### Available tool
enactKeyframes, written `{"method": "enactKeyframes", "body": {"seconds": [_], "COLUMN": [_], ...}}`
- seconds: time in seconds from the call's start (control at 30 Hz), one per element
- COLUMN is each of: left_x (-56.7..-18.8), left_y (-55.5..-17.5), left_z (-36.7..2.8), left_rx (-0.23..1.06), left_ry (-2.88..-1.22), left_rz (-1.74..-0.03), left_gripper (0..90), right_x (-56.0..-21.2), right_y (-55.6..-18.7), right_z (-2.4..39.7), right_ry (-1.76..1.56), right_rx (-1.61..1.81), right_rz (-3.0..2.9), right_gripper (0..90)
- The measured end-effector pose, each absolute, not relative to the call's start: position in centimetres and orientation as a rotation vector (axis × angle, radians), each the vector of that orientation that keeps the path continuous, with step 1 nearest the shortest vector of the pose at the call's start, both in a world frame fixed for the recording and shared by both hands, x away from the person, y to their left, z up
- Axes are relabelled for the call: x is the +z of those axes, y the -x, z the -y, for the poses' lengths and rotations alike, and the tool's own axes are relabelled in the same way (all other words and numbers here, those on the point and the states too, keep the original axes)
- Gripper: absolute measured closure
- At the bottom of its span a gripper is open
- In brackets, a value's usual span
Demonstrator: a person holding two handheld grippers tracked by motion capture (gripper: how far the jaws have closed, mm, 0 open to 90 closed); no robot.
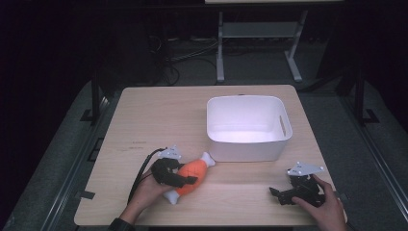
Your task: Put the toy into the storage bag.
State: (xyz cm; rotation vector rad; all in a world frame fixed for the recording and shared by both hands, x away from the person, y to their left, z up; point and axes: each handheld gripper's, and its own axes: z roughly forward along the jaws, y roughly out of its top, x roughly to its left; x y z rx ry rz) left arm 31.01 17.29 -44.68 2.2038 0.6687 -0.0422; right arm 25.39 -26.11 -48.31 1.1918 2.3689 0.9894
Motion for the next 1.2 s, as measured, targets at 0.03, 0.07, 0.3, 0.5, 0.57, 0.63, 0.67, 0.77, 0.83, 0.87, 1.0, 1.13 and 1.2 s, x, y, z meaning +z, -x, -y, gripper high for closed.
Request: {"method": "enactKeyframes", "body": {"seconds": [0.03,0.07,0.3,0.5,0.57,0.63,0.67,0.77,0.83,0.87,1.0,1.13,1.2], "left_x": [-44.7,-44.5,-43.8,-43.1,-42.9,-42.5,-42.4,-41.9,-41.6,-41.4,-41.0,-40.5,-40.2], "left_y": [-31.0,-31.0,-30.8,-31.0,-31.0,-31.0,-31.0,-31.0,-31.0,-31.0,-31.1,-31.1,-31.1], "left_z": [-17.3,-17.5,-18.4,-19.5,-19.8,-20.0,-20.2,-20.5,-20.7,-20.8,-21.2,-21.5,-21.6], "left_rx": [-0.042,-0.04,-0.031,-0.01,-0.003,0.002,0.004,0.002,0.002,0.004,0.002,0.002,0.005], "left_ry": [-2.204,-2.203,-2.184,-2.159,-2.153,-2.144,-2.138,-2.121,-2.113,-2.112,-2.103,-2.093,-2.095], "left_rz": [-0.669,-0.663,-0.662,-0.657,-0.658,-0.656,-0.654,-0.652,-0.649,-0.647,-0.639,-0.629,-0.618], "left_gripper": [39.6,39.5,39.6,39.6,39.6,39.6,39.6,39.6,39.6,39.6,39.6,39.6,39.6], "right_x": [-48.3,-48.3,-48.3,-48.3,-48.3,-48.3,-48.3,-48.3,-48.3,-48.3,-48.3,-48.3,-48.3], "right_y": [-25.4,-25.4,-25.4,-25.4,-25.4,-25.4,-25.4,-25.4,-25.4,-25.4,-25.4,-25.4,-25.4], "right_z": [26.1,26.1,26.1,26.1,26.1,26.1,26.1,26.1,26.1,26.1,26.1,26.1,26.1], "right_ry": [-1.192,-1.192,-1.192,-1.19,-1.192,-1.19,-1.192,-1.192,-1.192,-1.191,-1.191,-1.192,-1.192], "right_rx": [0.989,0.989,0.989,0.988,0.989,0.988,0.989,0.989,0.989,0.989,0.99,0.99,0.989], "right_rz": [-2.369,-2.369,-2.369,-2.37,-2.369,-2.37,-2.369,-2.369,-2.369,-2.369,-2.369,-2.369,-2.369], "right_gripper": [0.0,0.0,0.0,0.0,0.0,0.0,0.0,0.0,0.0,0.0,0.0,0.0,0.0]}}
